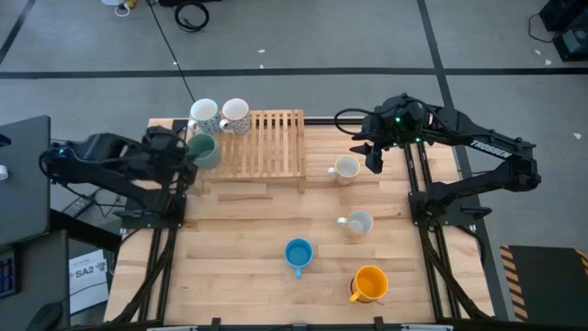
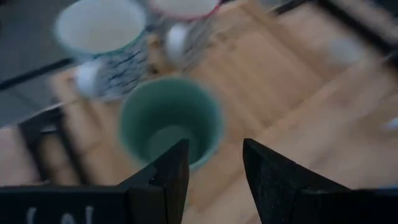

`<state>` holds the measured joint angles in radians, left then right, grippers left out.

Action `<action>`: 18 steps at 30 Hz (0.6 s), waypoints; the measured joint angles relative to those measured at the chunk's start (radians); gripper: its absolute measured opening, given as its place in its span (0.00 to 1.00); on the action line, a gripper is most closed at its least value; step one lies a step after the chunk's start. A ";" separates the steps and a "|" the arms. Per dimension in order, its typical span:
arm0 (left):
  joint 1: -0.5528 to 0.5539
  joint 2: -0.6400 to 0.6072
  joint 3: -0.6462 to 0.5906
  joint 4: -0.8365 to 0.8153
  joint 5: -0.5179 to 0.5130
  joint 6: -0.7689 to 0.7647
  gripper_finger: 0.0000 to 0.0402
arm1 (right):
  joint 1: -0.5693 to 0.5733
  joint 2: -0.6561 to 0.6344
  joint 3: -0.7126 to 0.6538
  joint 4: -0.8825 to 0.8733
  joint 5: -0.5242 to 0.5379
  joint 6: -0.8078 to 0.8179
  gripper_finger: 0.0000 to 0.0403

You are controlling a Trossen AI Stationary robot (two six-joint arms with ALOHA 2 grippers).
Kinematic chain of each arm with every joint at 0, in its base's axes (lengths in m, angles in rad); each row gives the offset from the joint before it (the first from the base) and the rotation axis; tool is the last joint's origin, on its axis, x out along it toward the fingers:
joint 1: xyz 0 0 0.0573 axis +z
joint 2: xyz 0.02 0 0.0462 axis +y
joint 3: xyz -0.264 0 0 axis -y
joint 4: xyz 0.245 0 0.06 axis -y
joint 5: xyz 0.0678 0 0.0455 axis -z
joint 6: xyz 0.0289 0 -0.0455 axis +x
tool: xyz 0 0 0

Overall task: Place coffee mugs
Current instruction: Put the blue mug on the shelf

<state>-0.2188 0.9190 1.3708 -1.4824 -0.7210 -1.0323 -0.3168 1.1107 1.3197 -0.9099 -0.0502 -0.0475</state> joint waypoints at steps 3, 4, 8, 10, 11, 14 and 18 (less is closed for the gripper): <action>-0.002 0.004 -0.004 0.165 0.046 0.053 0.39 | 0.000 0.000 0.000 0.003 -0.031 0.000 0.42; -0.004 0.015 -0.004 0.216 0.074 0.081 0.39 | 0.000 0.000 0.000 0.004 -0.045 0.001 0.42; -0.036 0.079 -0.005 0.420 0.137 0.197 0.39 | 0.012 0.000 0.000 0.004 -0.108 0.001 0.42; -0.059 0.122 -0.005 0.511 0.138 0.236 0.39 | 0.028 0.000 0.000 0.004 -0.131 0.008 0.42; -0.071 0.144 -0.005 0.550 0.140 0.253 0.39 | 0.038 0.000 0.000 0.004 -0.139 0.018 0.42; -0.116 0.222 -0.005 0.642 0.138 0.267 0.39 | 0.075 0.000 0.000 0.004 -0.159 0.052 0.42; -0.184 0.339 -0.005 0.719 0.139 0.231 0.39 | 0.134 0.000 0.000 0.003 -0.161 0.055 0.42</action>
<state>-0.4032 1.2577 1.3656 -0.7635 -0.5823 -0.8008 -0.1831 1.1107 1.3197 -0.9066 -0.2115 0.0078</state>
